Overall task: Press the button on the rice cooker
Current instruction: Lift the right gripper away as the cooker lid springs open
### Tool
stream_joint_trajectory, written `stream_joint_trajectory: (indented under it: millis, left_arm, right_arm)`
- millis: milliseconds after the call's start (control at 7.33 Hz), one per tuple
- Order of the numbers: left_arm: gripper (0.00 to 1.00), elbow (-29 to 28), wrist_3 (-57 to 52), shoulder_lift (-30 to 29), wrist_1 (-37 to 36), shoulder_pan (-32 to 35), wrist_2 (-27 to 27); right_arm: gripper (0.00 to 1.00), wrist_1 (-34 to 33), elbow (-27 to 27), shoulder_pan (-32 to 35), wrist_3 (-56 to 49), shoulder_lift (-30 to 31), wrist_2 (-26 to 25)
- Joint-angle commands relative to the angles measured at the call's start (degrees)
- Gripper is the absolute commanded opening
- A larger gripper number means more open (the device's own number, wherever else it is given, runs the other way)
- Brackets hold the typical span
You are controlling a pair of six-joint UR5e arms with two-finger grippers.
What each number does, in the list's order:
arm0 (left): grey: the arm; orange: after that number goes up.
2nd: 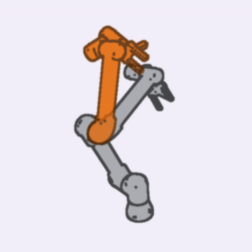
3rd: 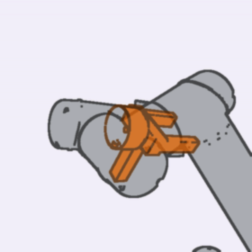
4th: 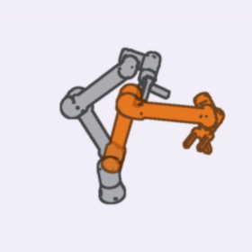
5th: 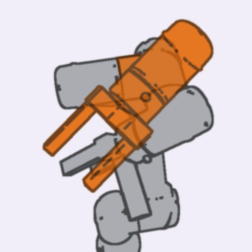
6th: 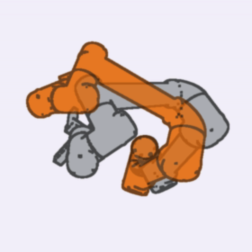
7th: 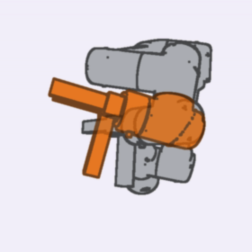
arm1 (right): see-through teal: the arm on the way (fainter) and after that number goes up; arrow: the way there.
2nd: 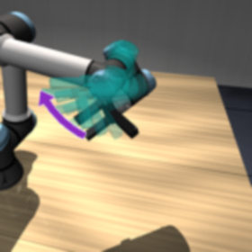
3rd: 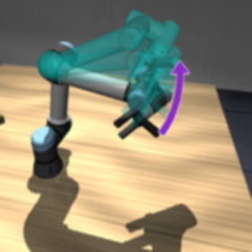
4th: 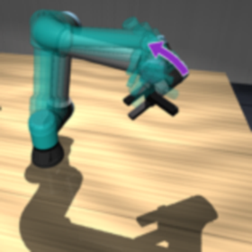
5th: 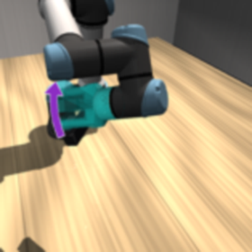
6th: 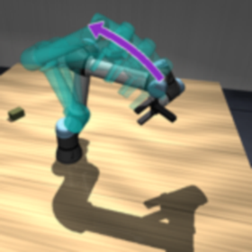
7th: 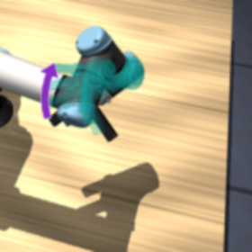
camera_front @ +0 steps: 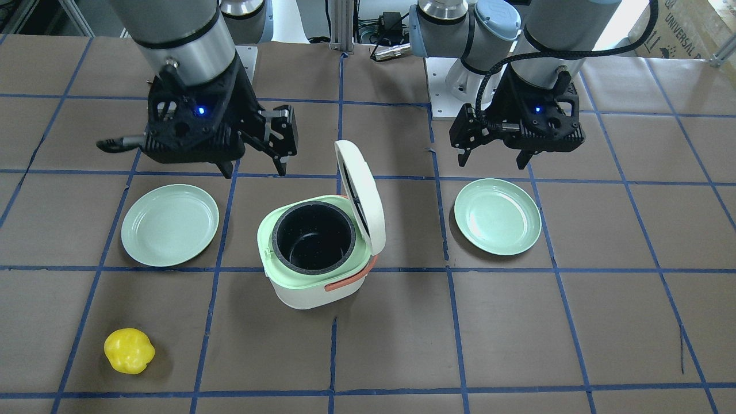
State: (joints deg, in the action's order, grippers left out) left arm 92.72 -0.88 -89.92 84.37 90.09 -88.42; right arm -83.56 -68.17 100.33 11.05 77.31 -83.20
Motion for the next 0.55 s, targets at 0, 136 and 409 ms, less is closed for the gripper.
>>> stream_joint_trajectory:
  millis: [0,136,409]
  left_arm:
    - [1.00,0.0,0.0,0.0,0.0,0.0,0.0]
    - [1.00,0.0,0.0,0.0,0.0,0.0,0.0]
    - [1.00,0.0,0.0,0.0,0.0,0.0,0.0]
  right_arm:
    - [0.99,2.5,0.4,0.0,-0.5,2.6,-2.9]
    - [0.99,2.5,0.1,-0.3,-0.6,2.2,-3.0]
    - [0.99,2.7,-0.2,-1.2,-0.9,1.6,-3.2]
